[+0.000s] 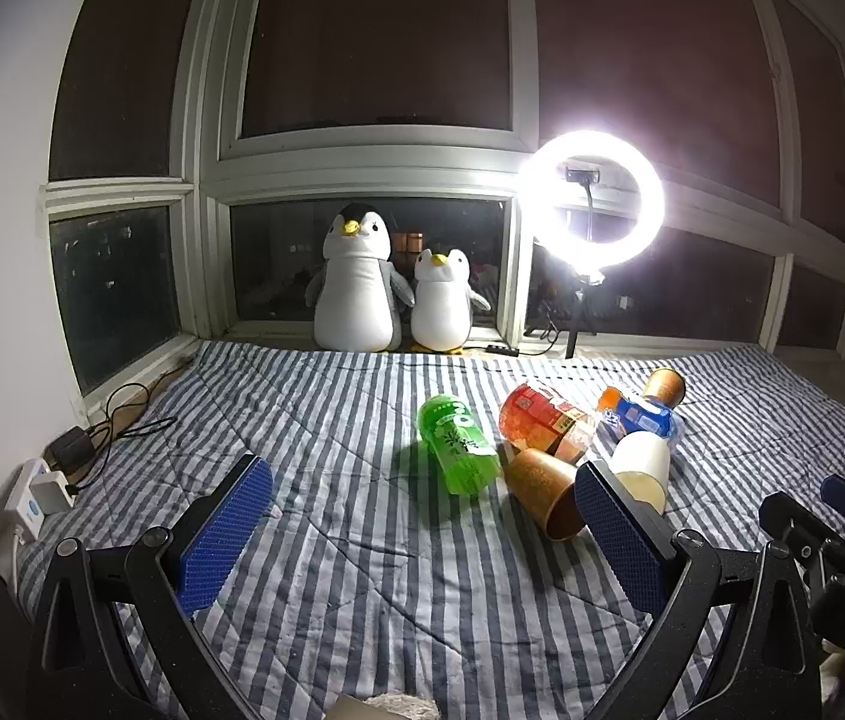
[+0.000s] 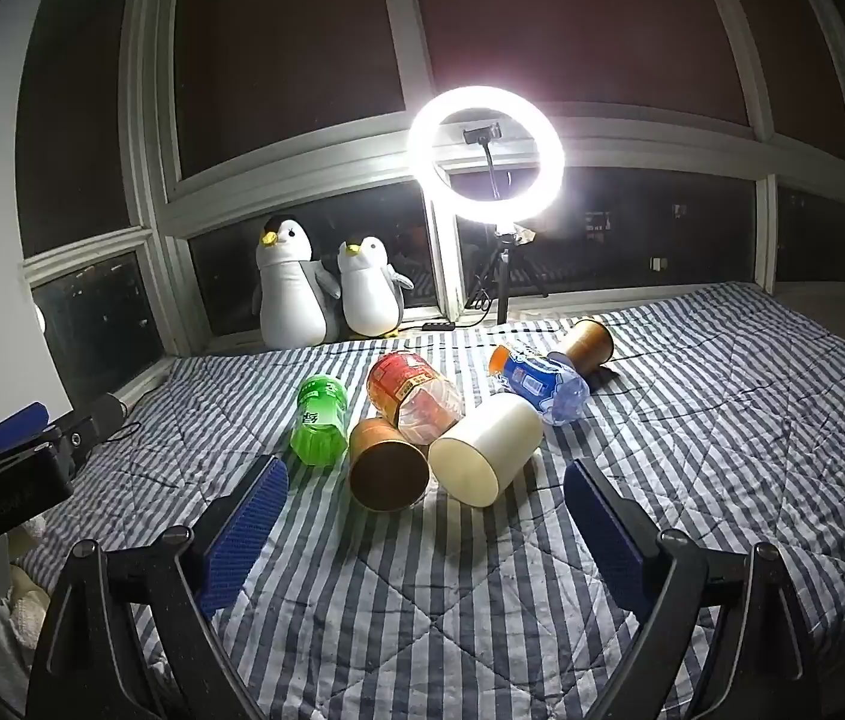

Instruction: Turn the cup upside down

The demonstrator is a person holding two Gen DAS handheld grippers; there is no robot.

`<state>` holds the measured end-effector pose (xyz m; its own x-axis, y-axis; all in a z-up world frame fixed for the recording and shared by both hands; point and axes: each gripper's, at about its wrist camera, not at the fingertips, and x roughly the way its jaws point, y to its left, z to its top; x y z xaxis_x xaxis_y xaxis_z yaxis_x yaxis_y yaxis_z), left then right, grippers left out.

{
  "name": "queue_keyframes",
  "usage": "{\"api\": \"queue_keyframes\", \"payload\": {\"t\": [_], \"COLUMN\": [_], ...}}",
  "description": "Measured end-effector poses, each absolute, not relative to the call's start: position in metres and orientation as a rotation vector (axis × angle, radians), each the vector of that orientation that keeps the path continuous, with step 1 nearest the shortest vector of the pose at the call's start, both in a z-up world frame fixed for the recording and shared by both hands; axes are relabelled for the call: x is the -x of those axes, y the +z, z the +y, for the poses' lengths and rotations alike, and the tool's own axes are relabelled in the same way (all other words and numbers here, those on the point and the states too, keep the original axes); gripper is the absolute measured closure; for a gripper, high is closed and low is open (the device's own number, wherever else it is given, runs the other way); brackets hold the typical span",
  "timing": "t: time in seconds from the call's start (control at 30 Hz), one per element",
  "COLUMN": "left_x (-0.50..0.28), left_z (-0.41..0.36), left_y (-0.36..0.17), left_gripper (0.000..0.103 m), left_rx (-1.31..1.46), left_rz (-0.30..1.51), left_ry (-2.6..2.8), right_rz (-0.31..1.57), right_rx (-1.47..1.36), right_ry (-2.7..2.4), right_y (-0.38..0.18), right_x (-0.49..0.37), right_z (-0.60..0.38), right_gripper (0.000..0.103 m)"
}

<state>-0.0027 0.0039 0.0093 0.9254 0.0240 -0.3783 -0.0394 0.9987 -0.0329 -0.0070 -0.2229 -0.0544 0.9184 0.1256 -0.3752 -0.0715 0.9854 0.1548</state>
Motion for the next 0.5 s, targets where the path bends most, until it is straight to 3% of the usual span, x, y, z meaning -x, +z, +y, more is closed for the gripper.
{"api": "queue_keyframes", "payload": {"t": [0.5], "left_x": [-0.0002], "left_z": [0.0016], "left_y": [0.0050], "left_gripper": [0.001], "left_rx": [0.040], "left_rz": [0.396], "left_ry": [0.026], "right_rz": [0.391], "right_rx": [-0.140], "right_ry": [0.092], "right_y": [-0.0516], "right_x": [0.0065], "right_z": [-0.2259], "right_gripper": [0.008]}}
